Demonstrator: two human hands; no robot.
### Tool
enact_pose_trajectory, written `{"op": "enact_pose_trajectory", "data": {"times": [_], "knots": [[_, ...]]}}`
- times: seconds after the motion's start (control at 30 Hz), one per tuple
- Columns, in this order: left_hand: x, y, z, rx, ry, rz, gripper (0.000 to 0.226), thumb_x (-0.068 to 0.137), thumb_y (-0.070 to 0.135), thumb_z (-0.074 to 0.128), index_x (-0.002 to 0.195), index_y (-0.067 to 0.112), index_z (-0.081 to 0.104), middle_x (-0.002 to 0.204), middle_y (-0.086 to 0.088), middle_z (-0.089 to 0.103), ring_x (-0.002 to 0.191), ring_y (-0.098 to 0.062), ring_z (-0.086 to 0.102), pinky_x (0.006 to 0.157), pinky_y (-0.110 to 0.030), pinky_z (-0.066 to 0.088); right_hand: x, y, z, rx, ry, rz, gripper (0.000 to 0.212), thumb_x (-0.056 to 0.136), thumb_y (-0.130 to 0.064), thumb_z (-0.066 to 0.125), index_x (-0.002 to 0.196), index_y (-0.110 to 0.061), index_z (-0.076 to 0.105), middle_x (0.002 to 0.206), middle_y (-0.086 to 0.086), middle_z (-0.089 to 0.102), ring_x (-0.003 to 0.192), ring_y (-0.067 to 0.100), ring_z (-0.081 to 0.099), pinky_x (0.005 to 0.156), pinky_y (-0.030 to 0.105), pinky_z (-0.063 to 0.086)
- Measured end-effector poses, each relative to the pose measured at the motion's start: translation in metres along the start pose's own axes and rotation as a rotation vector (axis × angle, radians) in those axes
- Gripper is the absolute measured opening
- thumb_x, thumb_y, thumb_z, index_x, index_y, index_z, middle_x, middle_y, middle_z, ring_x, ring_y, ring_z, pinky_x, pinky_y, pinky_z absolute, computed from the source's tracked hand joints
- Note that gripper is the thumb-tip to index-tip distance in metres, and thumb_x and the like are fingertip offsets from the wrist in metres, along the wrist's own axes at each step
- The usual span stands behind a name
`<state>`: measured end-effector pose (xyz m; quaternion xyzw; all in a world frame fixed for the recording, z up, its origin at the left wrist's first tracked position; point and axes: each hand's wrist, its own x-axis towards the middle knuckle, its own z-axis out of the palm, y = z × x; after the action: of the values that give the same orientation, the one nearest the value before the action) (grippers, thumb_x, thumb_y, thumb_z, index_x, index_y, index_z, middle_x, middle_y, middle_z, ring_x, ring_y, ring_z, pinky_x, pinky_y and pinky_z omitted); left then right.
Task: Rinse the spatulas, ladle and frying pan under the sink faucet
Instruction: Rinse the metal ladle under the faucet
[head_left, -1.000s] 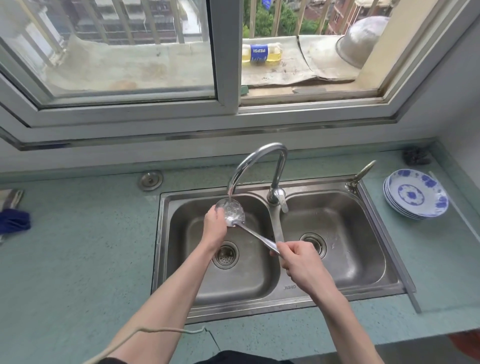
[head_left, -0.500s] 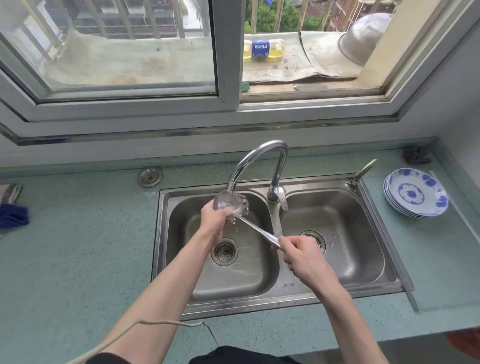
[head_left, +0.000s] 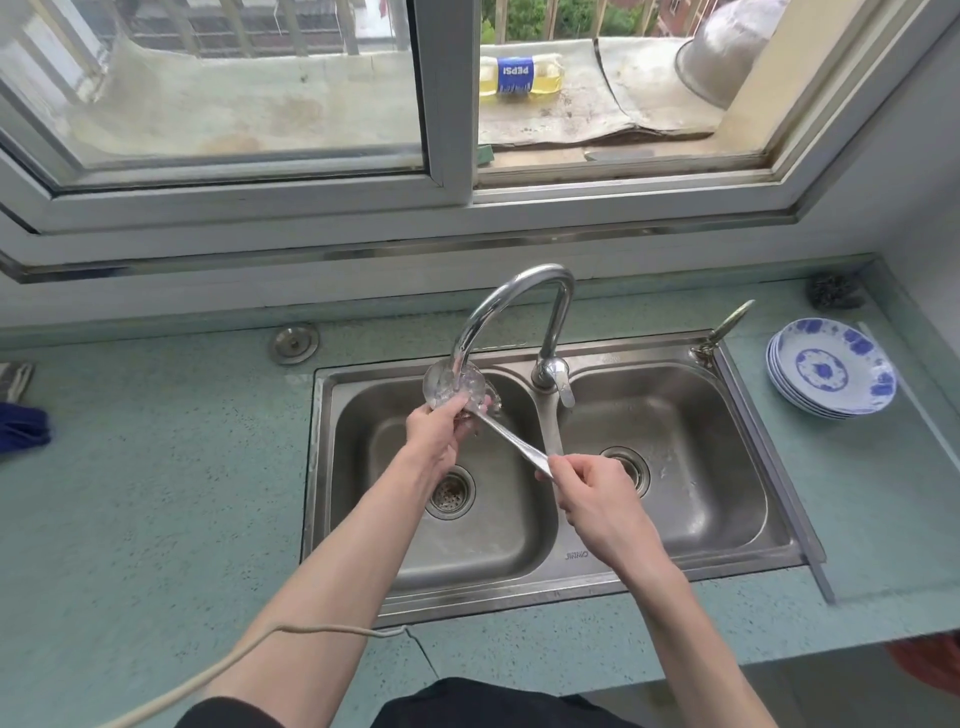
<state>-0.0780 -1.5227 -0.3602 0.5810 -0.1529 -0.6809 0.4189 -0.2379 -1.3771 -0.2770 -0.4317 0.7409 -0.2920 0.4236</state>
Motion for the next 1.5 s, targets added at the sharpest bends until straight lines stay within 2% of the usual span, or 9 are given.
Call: {"op": "enact_pose_trajectory", "data": {"times": [0.13,0.27,0.33,0.47,0.63,0.9,1.13,1.3,1.5], "knots": [[-0.003,-0.001,0.005,0.198,0.107,0.112,0.033,0.104,0.031,0.058,0.089,0.002,0.063,0.05,-0.003,0.06,0.039,-0.014,0.053,0.041,-0.025,0.044,0.001,0.003,0.002,0.035,0.002,-0.013,0.041,0.101,-0.042,0.051,0.081,-0.014,0.073,0.053,-0.006,0.042,0.053,0.012,0.038,0.058,0.034,0.034],[-0.007,0.01,0.012,-0.153,-0.005,-0.023,0.025,0.102,0.012,0.061,0.113,-0.009,0.063,0.09,-0.022,0.076,0.071,-0.025,0.076,0.065,-0.032,0.064,0.004,0.008,0.005,0.095,-0.02,-0.025,0.035,0.102,-0.04,0.054,0.081,-0.021,0.075,0.052,-0.008,0.044,0.051,0.01,0.038,0.058,0.035,0.033],[-0.012,0.014,0.016,-0.299,-0.062,-0.086,0.024,0.1,0.007,0.062,0.118,-0.009,0.062,0.096,-0.022,0.075,0.072,-0.023,0.077,0.063,-0.029,0.064,0.004,0.01,0.007,0.131,-0.02,-0.021,0.033,0.102,-0.04,0.055,0.084,-0.022,0.076,0.053,-0.009,0.043,0.051,0.01,0.038,0.057,0.034,0.032],[-0.02,0.014,0.02,-0.097,-0.171,-0.08,0.027,0.102,0.018,0.061,0.114,-0.006,0.064,0.091,-0.017,0.078,0.075,-0.022,0.077,0.064,-0.029,0.063,0.006,0.012,0.012,0.293,-0.025,0.016,0.033,0.105,-0.034,0.057,0.091,-0.012,0.078,0.056,-0.009,0.04,0.052,0.01,0.034,0.05,0.026,0.028],[-0.01,0.028,0.012,-0.044,-0.027,0.019,0.05,0.107,0.039,0.05,0.107,-0.009,0.066,0.091,-0.023,0.077,0.072,-0.026,0.076,0.068,-0.034,0.065,0.011,0.015,0.01,0.358,-0.096,0.06,0.034,0.104,-0.038,0.06,0.091,-0.013,0.079,0.059,-0.004,0.04,0.053,0.011,0.032,0.049,0.024,0.026],[-0.024,0.016,0.007,-0.238,-0.058,0.008,0.03,0.107,0.021,0.052,0.109,-0.007,0.063,0.089,-0.019,0.078,0.073,-0.024,0.077,0.076,-0.034,0.064,0.027,0.02,0.022,0.08,0.068,0.109,0.049,0.097,-0.059,0.058,0.068,-0.024,0.077,0.052,-0.004,0.046,0.054,0.014,0.043,0.058,0.033,0.033],[-0.037,0.012,0.015,-0.149,-0.126,-0.064,0.042,0.113,0.026,0.034,0.117,-0.007,0.059,0.104,-0.023,0.076,0.09,-0.03,0.077,0.078,-0.035,0.064,0.049,-0.008,0.05,0.038,0.072,-0.016,0.045,0.102,-0.046,0.056,0.069,-0.021,0.073,0.052,-0.007,0.056,0.05,0.007,0.046,0.053,0.026,0.036],[-0.006,0.043,0.003,-0.252,-0.002,-0.016,0.036,0.111,0.023,0.042,0.111,-0.01,0.058,0.103,-0.025,0.074,0.084,-0.031,0.076,0.074,-0.035,0.065,0.049,-0.003,0.045,0.156,0.018,-0.028,0.046,0.104,-0.043,0.057,0.072,-0.014,0.074,0.047,-0.011,0.045,0.045,0.005,0.034,0.046,0.021,0.026],[-0.019,0.025,0.023,-0.147,-0.137,-0.021,0.028,0.109,0.01,0.042,0.12,-0.011,0.056,0.106,-0.027,0.074,0.093,-0.033,0.076,0.076,-0.034,0.063,0.063,-0.014,0.054,0.178,0.1,-0.062,0.044,0.105,-0.039,0.056,0.07,-0.016,0.07,0.049,-0.013,0.048,0.046,0.003,0.036,0.05,0.026,0.03]]}}
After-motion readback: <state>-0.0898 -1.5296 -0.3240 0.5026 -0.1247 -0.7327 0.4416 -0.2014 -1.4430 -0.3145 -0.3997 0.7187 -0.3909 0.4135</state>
